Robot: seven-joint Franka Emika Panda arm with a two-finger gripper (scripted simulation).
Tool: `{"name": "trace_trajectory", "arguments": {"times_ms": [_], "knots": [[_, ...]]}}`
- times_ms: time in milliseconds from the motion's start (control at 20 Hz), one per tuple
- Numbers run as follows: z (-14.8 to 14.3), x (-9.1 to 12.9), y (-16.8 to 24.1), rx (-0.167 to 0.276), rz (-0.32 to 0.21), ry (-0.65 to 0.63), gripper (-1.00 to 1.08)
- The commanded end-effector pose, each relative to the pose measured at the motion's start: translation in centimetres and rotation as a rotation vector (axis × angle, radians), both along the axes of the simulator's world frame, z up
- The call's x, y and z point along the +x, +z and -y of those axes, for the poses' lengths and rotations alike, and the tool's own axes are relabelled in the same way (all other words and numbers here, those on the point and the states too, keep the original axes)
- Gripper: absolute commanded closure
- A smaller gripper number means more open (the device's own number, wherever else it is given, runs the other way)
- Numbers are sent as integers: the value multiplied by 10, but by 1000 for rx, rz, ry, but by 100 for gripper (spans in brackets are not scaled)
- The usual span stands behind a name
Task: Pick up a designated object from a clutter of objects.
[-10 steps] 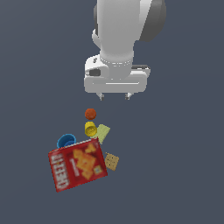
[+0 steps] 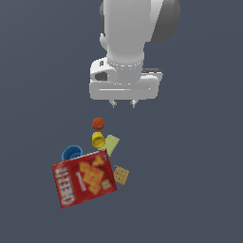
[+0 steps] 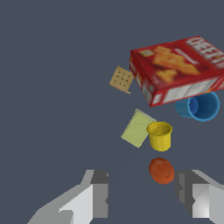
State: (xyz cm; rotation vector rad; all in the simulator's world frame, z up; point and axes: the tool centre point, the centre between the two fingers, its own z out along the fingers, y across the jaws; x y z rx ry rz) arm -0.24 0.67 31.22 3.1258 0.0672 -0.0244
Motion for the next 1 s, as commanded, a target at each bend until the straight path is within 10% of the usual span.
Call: {"name": "trace_trajectory", "arguments": {"times_ms": [0, 950], "knots": [[1, 1, -1, 1, 0, -1, -20], [106, 54, -78, 116, -34, -182, -20]]}}
